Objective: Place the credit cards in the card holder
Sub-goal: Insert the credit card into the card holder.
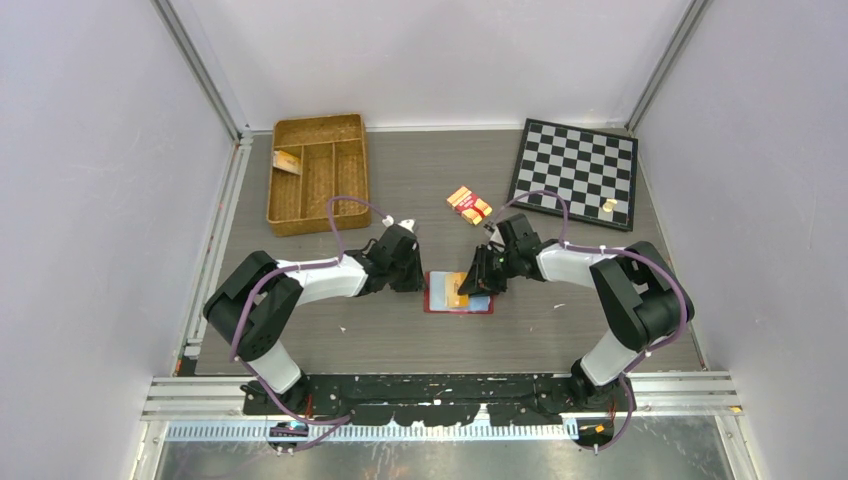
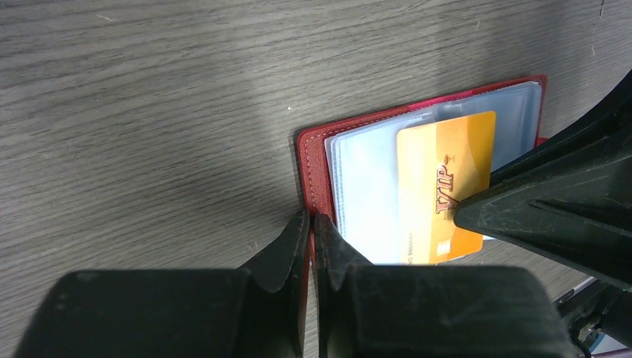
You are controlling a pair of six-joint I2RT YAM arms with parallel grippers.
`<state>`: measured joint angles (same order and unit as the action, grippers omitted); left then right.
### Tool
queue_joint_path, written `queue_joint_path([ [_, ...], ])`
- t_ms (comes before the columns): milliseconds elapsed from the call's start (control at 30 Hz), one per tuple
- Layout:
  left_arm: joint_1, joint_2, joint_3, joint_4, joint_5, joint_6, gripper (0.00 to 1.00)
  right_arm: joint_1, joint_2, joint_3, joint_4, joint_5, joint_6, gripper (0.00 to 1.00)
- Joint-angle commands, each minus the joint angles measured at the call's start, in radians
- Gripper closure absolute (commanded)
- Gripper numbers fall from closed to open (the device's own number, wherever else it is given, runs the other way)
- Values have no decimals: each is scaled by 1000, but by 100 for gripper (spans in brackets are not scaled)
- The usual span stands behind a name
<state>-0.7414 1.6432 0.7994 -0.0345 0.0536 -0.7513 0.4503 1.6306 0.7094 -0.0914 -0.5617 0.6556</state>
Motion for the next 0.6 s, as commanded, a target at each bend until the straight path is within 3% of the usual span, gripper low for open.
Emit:
queue_joint_path([
  [0, -4, 14, -34, -6, 4, 4, 93, 22, -12, 40, -63, 86, -21, 71],
  [267, -4, 13, -35, -5, 2, 6, 95, 41, -80, 68, -146, 170, -39, 56],
  [567, -4, 9, -41, 2, 7, 9, 96, 70, -63, 87, -145, 184, -33, 54],
])
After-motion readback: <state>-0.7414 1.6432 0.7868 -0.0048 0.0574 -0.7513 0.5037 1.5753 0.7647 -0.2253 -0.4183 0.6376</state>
